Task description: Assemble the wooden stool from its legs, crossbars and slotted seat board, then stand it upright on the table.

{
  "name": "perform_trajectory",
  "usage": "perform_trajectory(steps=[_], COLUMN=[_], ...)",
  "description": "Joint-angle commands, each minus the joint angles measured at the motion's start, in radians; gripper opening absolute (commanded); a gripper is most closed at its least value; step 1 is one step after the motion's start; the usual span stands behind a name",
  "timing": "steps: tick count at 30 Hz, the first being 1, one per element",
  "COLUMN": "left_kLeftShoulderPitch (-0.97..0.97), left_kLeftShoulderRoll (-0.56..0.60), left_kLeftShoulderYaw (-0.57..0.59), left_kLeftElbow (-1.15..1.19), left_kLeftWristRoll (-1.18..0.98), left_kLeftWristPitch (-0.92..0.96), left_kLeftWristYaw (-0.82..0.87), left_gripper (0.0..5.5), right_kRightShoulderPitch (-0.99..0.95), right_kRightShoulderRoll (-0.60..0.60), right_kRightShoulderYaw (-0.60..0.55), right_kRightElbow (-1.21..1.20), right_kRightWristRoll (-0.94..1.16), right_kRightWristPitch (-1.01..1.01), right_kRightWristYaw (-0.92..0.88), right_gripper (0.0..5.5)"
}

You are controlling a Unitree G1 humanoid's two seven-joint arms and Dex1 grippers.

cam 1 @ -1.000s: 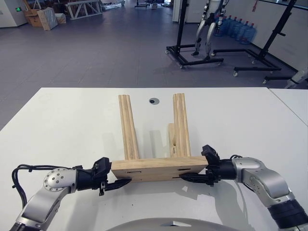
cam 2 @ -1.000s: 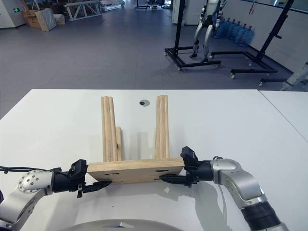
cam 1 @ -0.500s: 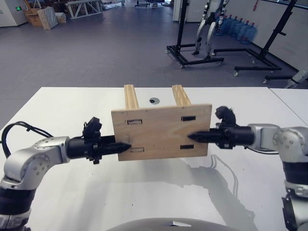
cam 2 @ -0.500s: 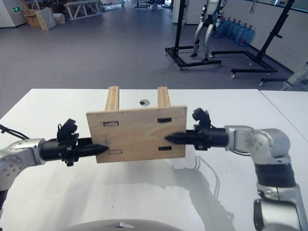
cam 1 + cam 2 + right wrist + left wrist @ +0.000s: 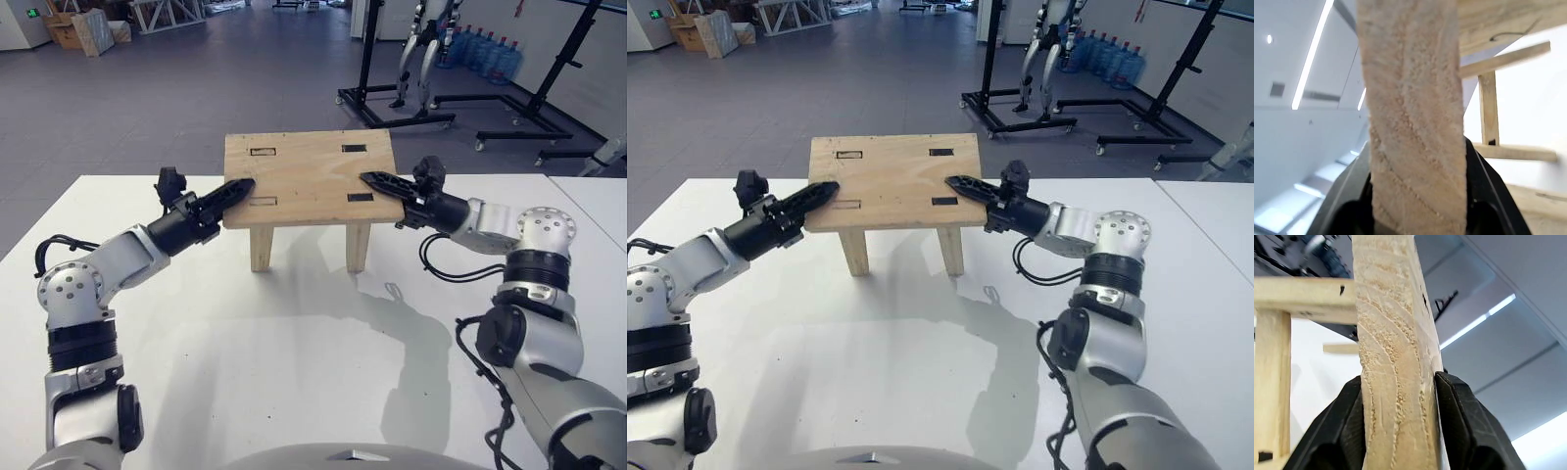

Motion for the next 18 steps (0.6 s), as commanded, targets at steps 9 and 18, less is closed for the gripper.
perform_trajectory(steps=[9, 18], left_kLeftShoulderPitch=[-0.163, -0.19], left_kLeftShoulderRoll=[-0.19, -0.264], left_kLeftShoulderYaw=[-0.092, -0.061], left_kLeftElbow=[0.294, 0.391], left_kLeftWristRoll=[0.181, 0.248], left_kLeftWristPitch=[-0.13, -0.173], left_kLeftWristYaw=[0.303, 0.251], left_gripper=[1.83, 1.83], right_kRightShoulderPitch=[-0.099, -0.04], right_kRightShoulderRoll=[0.255, 0.284], right_kRightShoulderYaw=[-0.218, -0.121], right_kRightElbow=[0.185, 0.155], right_kRightWristRoll=[0.041, -0.005], right_kRightWristPitch=[-0.389, -0.476], right_kRightWristYaw=[-0.621, -0.479], right_gripper=[1.33, 1.33])
